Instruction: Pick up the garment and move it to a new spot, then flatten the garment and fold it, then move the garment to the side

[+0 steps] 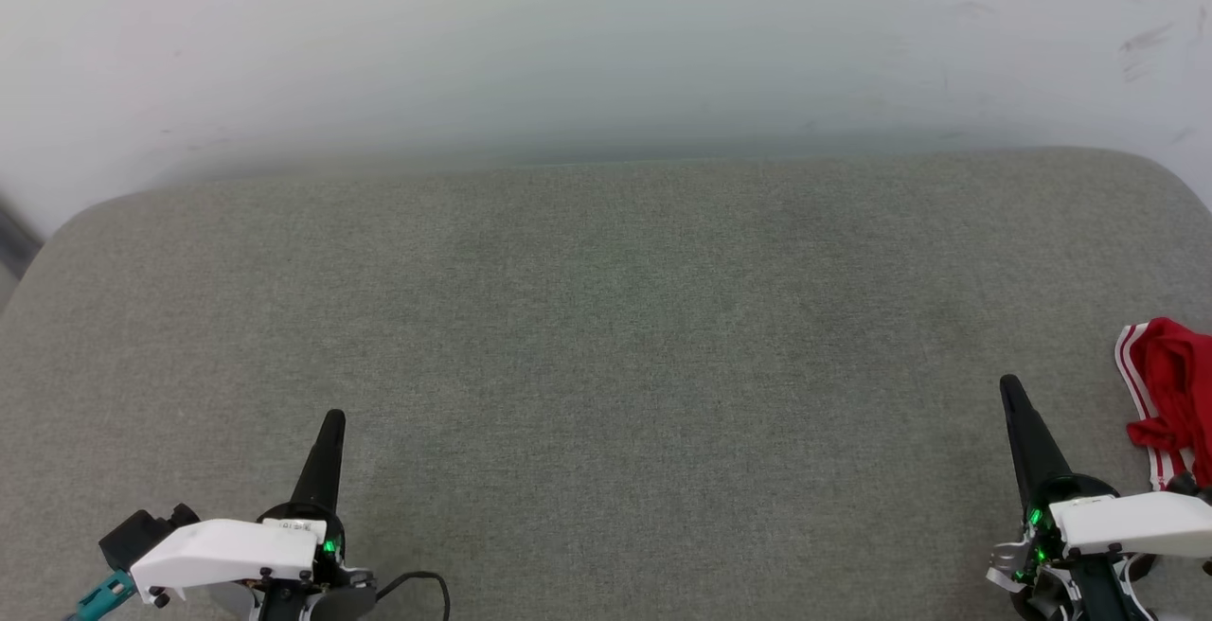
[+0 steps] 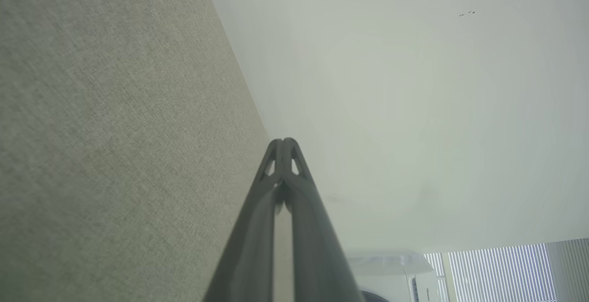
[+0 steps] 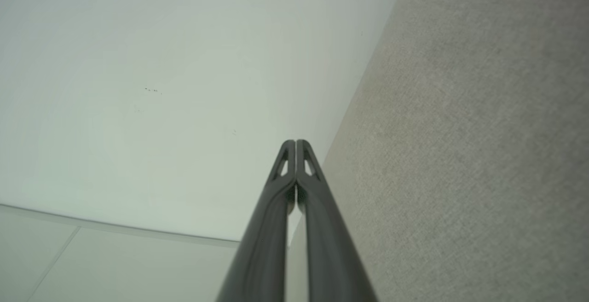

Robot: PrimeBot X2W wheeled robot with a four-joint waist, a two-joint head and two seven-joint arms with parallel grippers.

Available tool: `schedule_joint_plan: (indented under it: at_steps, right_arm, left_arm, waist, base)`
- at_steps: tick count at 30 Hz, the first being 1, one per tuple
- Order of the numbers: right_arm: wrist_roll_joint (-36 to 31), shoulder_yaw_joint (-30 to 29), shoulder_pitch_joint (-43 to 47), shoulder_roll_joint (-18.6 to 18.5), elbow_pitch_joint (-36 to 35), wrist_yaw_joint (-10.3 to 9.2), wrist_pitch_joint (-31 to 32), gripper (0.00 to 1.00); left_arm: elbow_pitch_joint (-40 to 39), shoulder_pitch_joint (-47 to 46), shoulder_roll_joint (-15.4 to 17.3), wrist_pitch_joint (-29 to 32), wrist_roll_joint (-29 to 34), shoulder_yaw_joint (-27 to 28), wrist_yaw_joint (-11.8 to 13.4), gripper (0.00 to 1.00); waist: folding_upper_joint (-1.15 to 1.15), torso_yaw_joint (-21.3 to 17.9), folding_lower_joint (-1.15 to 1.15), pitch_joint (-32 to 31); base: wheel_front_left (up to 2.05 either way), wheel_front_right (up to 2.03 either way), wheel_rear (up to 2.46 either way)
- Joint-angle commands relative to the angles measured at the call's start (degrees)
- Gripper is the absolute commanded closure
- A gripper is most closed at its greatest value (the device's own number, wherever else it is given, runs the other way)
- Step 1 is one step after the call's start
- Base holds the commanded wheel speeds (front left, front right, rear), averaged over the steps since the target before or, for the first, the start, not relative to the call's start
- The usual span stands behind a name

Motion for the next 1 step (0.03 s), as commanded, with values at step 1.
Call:
schedule_joint_plan:
  at_steps: [1]
  right_arm:
    - [1.6, -0.1, -1.0, -0.3, -0.1, -0.01, 0.4, 1.00]
  left_arm:
    - [0.1, -1.4, 0.3, 0.4, -1.3, 0.2, -0.5, 1.00]
  waist:
    - [0.00, 0.0, 0.00, 0.0]
  base:
    - [0.00, 0.00, 0.00]
